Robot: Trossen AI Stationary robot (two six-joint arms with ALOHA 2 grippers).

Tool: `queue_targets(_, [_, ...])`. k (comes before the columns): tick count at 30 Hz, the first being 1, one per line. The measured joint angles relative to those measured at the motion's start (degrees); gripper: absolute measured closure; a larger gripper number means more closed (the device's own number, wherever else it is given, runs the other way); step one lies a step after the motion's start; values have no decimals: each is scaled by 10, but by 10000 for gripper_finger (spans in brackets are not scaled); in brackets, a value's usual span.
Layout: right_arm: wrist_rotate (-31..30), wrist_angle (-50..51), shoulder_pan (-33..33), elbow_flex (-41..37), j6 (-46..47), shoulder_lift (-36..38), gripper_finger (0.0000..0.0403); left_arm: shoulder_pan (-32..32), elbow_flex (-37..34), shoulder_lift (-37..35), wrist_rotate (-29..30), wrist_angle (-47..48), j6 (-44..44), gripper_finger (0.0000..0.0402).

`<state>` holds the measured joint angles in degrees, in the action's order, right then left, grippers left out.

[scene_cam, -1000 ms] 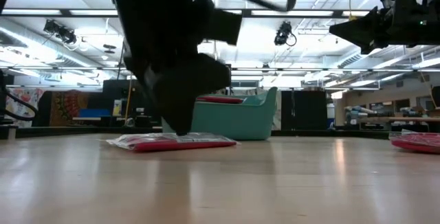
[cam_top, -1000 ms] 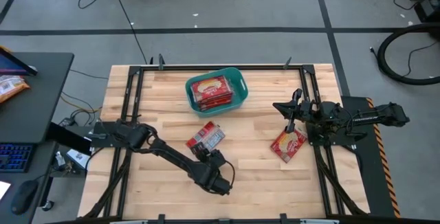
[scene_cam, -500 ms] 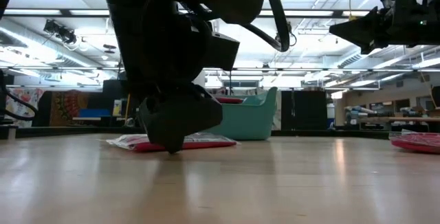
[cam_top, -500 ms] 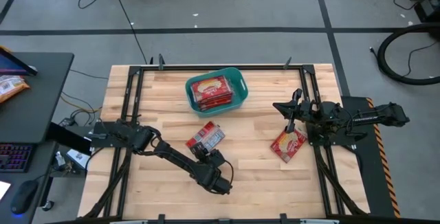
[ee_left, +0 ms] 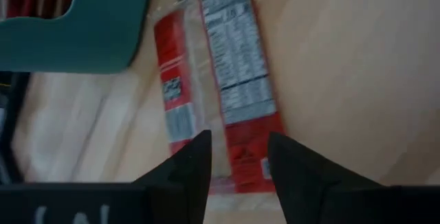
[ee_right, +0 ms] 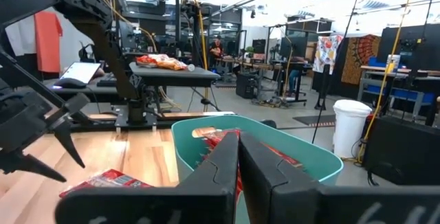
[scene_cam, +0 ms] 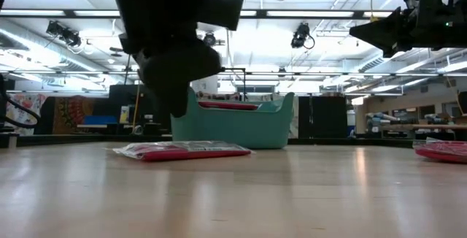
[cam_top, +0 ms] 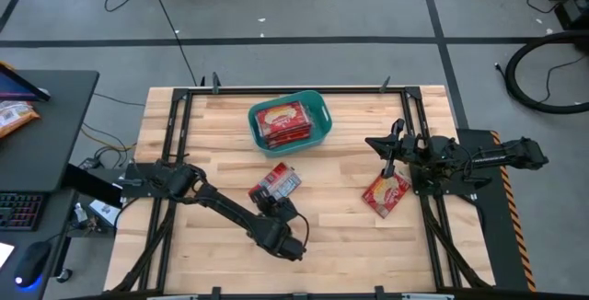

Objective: Sort popcorn bags into baskets
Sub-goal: Put the bottom red popcorn bag into the green bin

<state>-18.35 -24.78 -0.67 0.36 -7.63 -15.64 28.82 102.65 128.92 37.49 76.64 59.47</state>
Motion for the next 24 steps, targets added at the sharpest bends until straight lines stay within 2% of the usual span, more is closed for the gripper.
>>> queue_targets(8, [0, 0, 0, 0, 0, 0, 383, -4, 0, -4, 12, 79, -11, 260])
queue_targets(13, [0, 0, 0, 0, 0, 0, 383, -8, -1, -17, 19, 136, -52, 260])
queue_targets(16, [0, 0, 0, 0, 0, 0, 383, -19, -11, -60, 21, 121, -96, 261])
queue_targets(19, [0, -5, 0, 0, 0, -3, 383, -32, -32, -110, 29, 117, -105, 261])
queue_targets(24, [0, -4, 0, 0, 0, -3, 383, -32, -121, -212, 75, 50, -88, 261])
